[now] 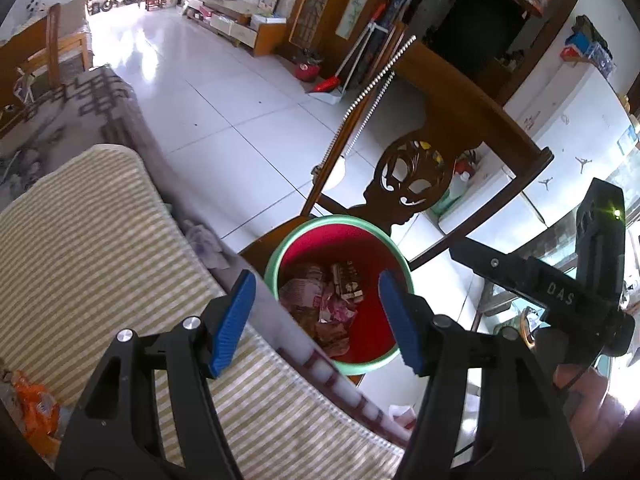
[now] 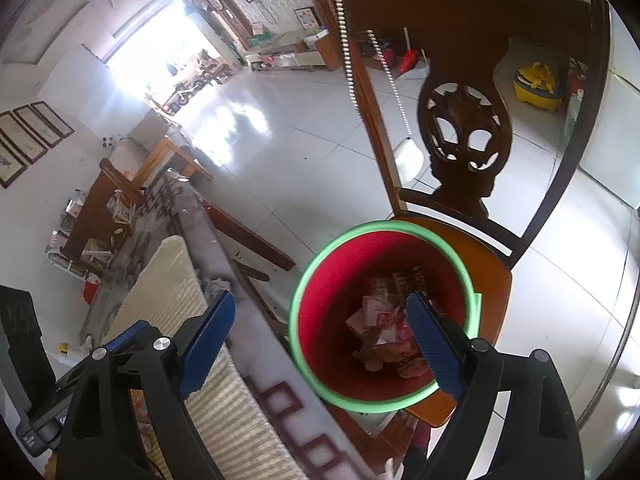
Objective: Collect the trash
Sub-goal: 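Move both open tools back over the remaining trash on the table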
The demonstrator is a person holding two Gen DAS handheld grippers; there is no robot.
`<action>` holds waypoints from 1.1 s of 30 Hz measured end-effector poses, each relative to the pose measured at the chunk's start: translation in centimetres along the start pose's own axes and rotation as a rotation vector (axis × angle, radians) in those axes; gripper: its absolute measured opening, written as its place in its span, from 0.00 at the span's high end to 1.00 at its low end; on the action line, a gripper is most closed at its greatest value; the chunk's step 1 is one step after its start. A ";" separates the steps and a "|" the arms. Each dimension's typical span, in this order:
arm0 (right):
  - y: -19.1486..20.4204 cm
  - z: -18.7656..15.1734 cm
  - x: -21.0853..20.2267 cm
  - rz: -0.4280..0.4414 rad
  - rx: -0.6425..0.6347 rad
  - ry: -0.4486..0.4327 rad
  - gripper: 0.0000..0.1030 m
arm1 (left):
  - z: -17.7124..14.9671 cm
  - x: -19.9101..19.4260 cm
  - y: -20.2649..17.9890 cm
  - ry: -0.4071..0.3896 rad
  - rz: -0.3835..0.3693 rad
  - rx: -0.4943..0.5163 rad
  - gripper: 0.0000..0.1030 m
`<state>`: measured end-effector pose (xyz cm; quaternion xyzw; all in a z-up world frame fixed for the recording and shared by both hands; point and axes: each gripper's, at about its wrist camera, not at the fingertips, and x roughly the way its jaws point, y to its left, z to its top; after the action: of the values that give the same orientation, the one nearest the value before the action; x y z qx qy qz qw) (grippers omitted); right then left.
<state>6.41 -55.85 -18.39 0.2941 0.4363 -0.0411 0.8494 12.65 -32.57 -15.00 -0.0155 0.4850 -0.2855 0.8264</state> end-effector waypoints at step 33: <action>26.8 -15.1 5.0 0.212 -0.411 0.224 0.18 | -22.4 -19.9 28.5 -0.001 0.403 -0.549 0.40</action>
<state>7.39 -24.76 -16.52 0.1622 0.4938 0.1704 0.8372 0.24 6.60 -19.67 -0.1413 0.5366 0.0248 0.8316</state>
